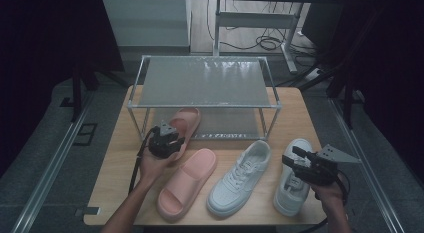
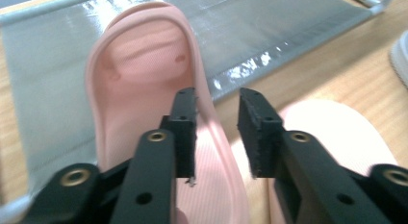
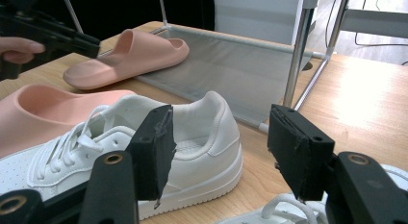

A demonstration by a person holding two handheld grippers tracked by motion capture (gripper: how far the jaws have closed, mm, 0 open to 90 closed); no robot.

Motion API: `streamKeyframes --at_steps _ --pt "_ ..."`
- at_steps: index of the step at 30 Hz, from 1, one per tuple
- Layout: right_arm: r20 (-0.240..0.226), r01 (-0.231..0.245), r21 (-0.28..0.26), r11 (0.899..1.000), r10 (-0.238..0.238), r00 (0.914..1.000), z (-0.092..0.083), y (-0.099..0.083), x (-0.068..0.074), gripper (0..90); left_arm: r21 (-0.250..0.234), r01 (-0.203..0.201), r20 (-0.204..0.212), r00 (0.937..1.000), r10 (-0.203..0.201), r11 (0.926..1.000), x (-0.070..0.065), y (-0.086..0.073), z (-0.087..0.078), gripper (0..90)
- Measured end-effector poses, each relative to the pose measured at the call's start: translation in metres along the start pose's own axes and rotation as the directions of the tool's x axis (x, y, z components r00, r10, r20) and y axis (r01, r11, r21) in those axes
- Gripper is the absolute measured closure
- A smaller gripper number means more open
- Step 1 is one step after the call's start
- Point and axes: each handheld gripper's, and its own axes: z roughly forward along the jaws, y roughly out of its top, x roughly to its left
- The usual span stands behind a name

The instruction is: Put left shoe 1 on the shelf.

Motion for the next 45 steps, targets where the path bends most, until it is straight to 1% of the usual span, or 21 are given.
streamKeyframes --at_steps 3,5,9,12,19,22,28,34,41,45 --pt "-0.001 0.002 0.000 1.000 -0.002 1.0000 0.000 0.000 0.001 42.6 -0.010 0.015 0.014 0.9998 -0.015 0.9998 0.003 -0.010 -0.011 79.0" --pt "0.000 0.003 0.000 1.000 -0.003 1.0000 0.000 0.000 0.001 42.7 -0.005 0.026 0.023 0.9994 -0.026 0.9997 0.005 -0.017 -0.017 82.2" --pt "0.001 0.000 0.003 1.000 0.000 1.0000 0.001 0.000 0.001 42.7 0.007 0.030 0.032 0.9990 -0.030 0.9995 0.008 -0.028 -0.025 87.5" --pt "0.001 0.002 0.002 1.000 -0.002 1.0000 0.001 0.000 0.001 42.7 0.015 0.033 0.038 0.9987 -0.034 0.9993 0.009 -0.036 -0.031 89.8" --pt "0.002 0.001 0.003 1.000 -0.001 1.0000 0.000 0.000 0.001 42.6 0.039 0.031 0.044 0.9985 -0.033 0.9988 0.012 -0.052 -0.040 90.0" --pt "0.002 0.002 0.002 1.000 -0.002 1.0000 0.000 0.000 0.001 42.7 0.058 0.024 0.045 0.9986 -0.026 0.9980 0.012 -0.058 -0.042 90.0" --pt "0.002 0.004 0.002 1.000 -0.004 1.0000 0.001 0.000 0.002 42.6 0.078 0.020 0.051 0.9984 -0.024 0.9967 0.013 -0.063 -0.039 90.0" --pt "0.001 0.004 0.000 1.000 -0.004 1.0000 0.000 0.001 0.002 42.7 0.093 0.008 0.062 0.9980 -0.013 0.9957 0.011 -0.064 -0.032 90.0" --pt "0.003 0.003 0.001 1.000 -0.003 1.0000 -0.001 0.001 0.002 42.7 0.105 0.017 0.065 0.9976 -0.024 0.9944 0.011 -0.063 -0.022 90.0" --pt "0.003 0.003 0.002 1.000 -0.003 1.0000 -0.001 0.001 0.002 42.7 0.102 0.012 0.068 0.9975 -0.019 0.9947 0.011 -0.060 -0.020 90.0"
